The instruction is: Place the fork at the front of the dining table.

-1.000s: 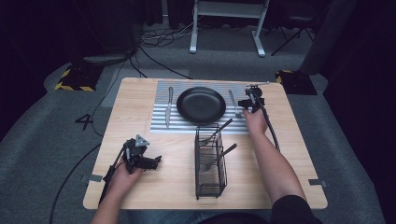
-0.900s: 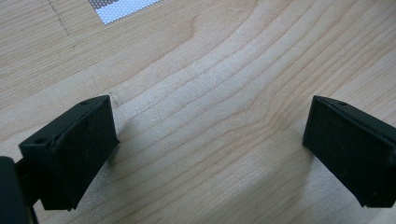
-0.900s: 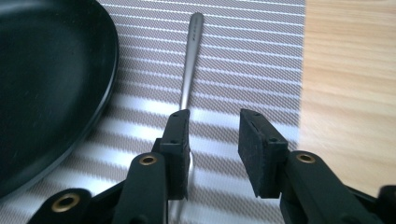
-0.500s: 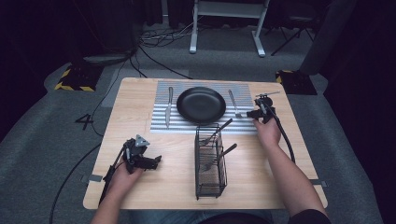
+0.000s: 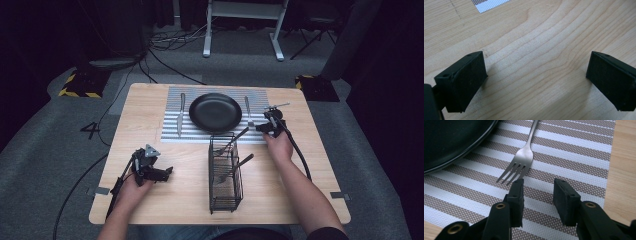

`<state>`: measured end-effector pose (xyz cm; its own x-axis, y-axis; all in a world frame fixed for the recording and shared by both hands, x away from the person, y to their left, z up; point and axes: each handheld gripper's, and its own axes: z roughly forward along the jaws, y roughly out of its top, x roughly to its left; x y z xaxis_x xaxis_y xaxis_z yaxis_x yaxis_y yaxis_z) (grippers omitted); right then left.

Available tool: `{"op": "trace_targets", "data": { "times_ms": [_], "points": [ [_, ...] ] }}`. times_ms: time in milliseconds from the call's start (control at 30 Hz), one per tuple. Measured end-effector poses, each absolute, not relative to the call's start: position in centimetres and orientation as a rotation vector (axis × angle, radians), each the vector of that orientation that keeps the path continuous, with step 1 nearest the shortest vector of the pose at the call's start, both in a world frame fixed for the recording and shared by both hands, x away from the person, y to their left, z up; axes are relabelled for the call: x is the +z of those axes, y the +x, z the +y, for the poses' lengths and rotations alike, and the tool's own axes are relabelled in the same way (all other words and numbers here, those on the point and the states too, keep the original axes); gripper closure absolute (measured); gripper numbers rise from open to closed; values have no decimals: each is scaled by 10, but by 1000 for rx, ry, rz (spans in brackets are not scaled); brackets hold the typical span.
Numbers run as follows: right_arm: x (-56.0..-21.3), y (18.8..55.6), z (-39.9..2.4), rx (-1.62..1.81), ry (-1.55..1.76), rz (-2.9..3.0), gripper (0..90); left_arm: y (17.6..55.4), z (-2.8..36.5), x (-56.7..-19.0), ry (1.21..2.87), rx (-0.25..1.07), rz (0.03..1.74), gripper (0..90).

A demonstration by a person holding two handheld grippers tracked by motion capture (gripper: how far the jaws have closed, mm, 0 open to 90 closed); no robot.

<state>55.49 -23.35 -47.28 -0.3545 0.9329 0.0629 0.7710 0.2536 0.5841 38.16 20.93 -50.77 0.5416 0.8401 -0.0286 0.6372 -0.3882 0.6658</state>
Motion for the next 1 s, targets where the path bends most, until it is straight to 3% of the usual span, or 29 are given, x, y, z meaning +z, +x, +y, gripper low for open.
{"op": "trace_targets", "data": {
  "times_ms": [200,400,633,1000],
  "points": [
    [-467,553,-238,798,1589,2220,590,382,209,-508,2150,418,1187,29],
    [-439,539,-250,873,1535,2213,534,382,209,-508,2150,418,1188,29],
    [-412,509,-257,942,1374,2262,488,382,209,-508,2150,418,1188,29],
    [-398,454,-287,1070,1195,2250,445,381,209,-508,2150,417,1189,30]
  ]
}}
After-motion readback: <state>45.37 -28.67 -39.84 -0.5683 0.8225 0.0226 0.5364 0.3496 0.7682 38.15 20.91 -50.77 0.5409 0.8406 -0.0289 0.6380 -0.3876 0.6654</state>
